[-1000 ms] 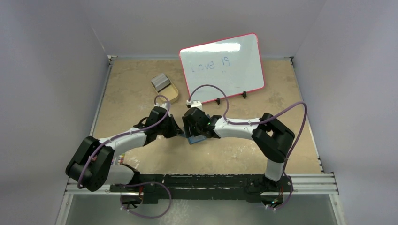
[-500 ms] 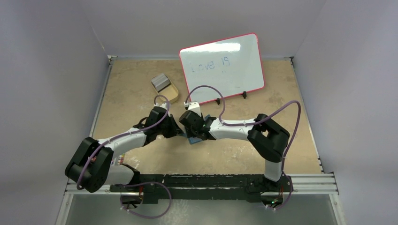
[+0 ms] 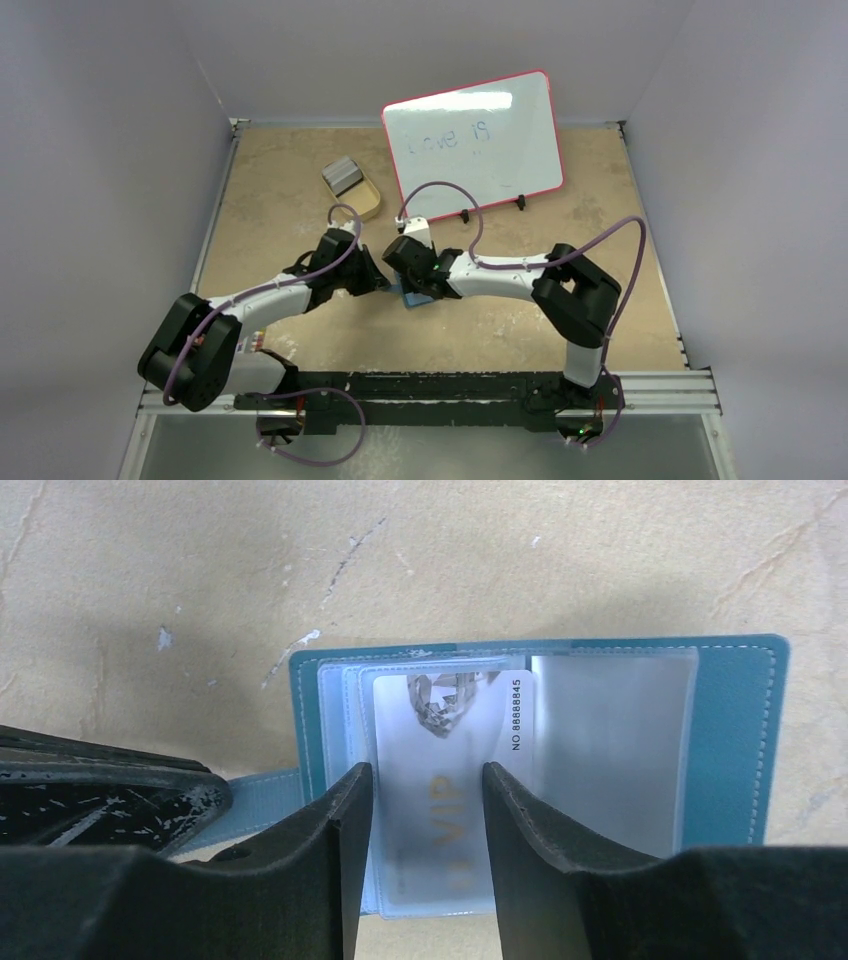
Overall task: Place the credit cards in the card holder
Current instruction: Turn over the card slot in the card holder.
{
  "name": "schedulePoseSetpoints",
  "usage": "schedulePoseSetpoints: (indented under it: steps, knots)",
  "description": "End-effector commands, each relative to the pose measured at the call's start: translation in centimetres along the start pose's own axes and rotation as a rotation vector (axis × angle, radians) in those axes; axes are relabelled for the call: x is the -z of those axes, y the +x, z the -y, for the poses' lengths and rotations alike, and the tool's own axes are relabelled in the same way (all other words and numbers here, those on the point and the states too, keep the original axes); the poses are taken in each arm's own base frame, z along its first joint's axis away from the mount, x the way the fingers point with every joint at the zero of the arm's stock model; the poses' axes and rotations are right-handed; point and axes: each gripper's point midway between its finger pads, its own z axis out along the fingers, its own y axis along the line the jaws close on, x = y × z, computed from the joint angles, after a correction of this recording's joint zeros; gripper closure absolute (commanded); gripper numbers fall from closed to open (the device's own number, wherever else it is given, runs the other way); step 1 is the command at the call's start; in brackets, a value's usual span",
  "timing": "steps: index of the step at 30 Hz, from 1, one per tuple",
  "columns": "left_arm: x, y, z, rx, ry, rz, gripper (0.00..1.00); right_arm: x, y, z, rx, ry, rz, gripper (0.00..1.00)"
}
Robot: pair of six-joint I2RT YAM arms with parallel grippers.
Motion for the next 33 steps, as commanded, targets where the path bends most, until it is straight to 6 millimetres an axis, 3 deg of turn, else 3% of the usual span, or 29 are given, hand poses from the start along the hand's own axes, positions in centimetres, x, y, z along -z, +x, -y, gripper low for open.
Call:
schedulePoseSetpoints:
  steps: [1,10,26,33]
  knots:
    - [0.4,-0.6,0.6,-0.025,0.022,0.037,1.0,1.5,-1.4,1.4,-0.018,0.059,0.032,0.53]
    - [0.3,-0.6,0.5,-0.024,0.019,0.035,1.0,2.0,-1.7,1.8,-0.023,0.064,0.044,0.45]
    - [0.2,-0.6,0.3,-0.025,0.013,0.035,1.0,3.5,-2.5,3.2,-0.03,0.113,0.065,0.44]
    - [0.1,-0.4,-0.1,-0.029,-0.002,0.03,1.0,4.9,-1.7,5.0,-0.042,0.154,0.041,0.42]
